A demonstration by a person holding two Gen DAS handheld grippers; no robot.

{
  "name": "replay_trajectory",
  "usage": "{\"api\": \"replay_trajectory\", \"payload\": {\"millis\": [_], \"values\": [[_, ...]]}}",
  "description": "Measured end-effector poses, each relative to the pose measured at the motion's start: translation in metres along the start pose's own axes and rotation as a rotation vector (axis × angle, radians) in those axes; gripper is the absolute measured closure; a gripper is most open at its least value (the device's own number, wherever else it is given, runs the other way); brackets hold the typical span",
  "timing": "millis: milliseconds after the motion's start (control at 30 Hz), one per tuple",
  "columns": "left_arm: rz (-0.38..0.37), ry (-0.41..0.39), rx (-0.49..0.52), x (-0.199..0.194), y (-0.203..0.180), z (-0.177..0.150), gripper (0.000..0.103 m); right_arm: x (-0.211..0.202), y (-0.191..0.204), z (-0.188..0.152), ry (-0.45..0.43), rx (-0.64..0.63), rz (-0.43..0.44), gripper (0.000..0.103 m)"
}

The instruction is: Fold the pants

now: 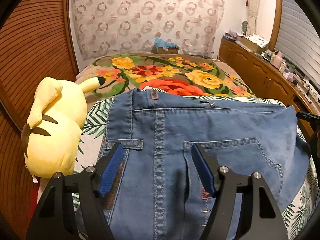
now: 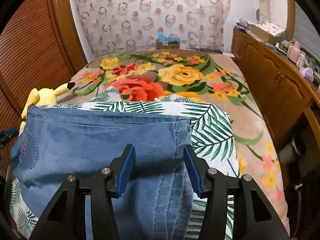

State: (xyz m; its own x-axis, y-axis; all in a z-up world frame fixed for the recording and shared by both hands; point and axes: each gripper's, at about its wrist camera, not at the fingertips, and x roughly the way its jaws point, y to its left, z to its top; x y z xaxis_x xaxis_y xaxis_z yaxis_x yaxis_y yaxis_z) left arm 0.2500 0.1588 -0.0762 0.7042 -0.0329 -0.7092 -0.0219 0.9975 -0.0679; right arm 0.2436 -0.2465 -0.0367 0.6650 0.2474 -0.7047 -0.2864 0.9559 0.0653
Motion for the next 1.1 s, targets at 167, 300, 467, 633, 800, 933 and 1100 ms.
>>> {"api": "replay_trajectory", "payload": {"millis": [167, 300, 467, 633, 800, 933, 1100], "values": [[0.010, 0.024, -0.001, 0.011, 0.004, -0.003, 0.041, 0.007, 0.002, 0.009, 0.020, -0.007, 0.020, 0.051], [0.026, 0.030, -0.004, 0.015, 0.012, 0.000, 0.044, 0.010, 0.001, 0.014, 0.025, -0.023, 0.045, 0.062], [0.056, 0.025, -0.019, 0.021, 0.030, 0.014, 0.043, 0.012, 0.004, 0.015, 0.004, -0.070, 0.044, 0.103], [0.062, 0.052, -0.027, 0.036, 0.043, 0.023, 0.043, -0.015, -0.005, 0.017, -0.173, -0.038, -0.035, 0.103], [0.038, 0.107, -0.020, 0.054, 0.044, 0.018, 0.046, -0.024, -0.020, 0.024, -0.207, -0.005, -0.023, 0.103], [-0.018, 0.117, -0.025, 0.056, 0.043, 0.018, 0.074, -0.017, -0.023, 0.018, -0.173, -0.013, -0.012, 0.103], [-0.022, 0.099, 0.009, 0.048, 0.034, 0.022, 0.100, -0.011, -0.028, 0.018, -0.115, 0.004, -0.003, 0.098]]}}
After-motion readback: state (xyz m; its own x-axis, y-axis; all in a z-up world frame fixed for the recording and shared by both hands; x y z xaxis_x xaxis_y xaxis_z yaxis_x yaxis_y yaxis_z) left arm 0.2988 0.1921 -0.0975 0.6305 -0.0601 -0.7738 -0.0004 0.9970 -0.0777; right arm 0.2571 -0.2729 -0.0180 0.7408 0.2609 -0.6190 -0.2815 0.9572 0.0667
